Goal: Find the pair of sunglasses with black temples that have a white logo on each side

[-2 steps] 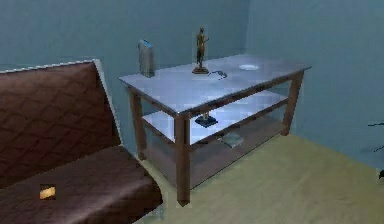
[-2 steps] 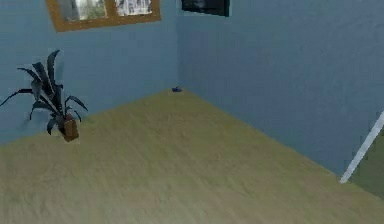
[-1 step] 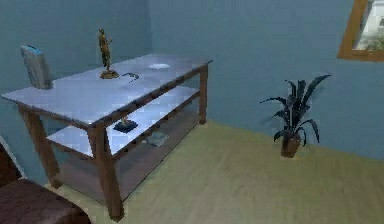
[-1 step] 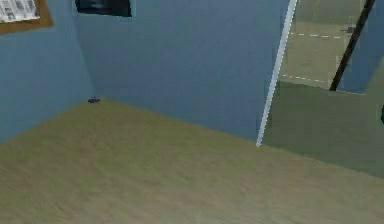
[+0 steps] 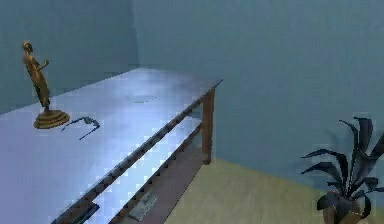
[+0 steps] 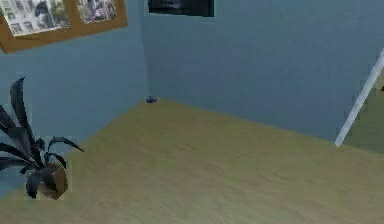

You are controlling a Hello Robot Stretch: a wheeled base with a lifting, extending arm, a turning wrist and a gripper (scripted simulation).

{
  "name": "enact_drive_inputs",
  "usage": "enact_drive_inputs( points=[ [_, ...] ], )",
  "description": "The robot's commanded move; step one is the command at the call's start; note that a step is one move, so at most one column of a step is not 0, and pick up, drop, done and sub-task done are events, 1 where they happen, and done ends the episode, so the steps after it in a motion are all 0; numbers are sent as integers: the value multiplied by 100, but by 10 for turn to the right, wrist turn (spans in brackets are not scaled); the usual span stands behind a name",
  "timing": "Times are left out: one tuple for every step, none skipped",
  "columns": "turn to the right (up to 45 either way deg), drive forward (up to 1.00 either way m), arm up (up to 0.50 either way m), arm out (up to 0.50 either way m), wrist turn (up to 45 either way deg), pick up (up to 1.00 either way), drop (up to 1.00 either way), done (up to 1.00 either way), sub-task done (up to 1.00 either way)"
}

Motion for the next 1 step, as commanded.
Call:
enact_drive_inputs(
  points=[
    [-300,0,0,0,0,0,0,0,0]
  ],
)
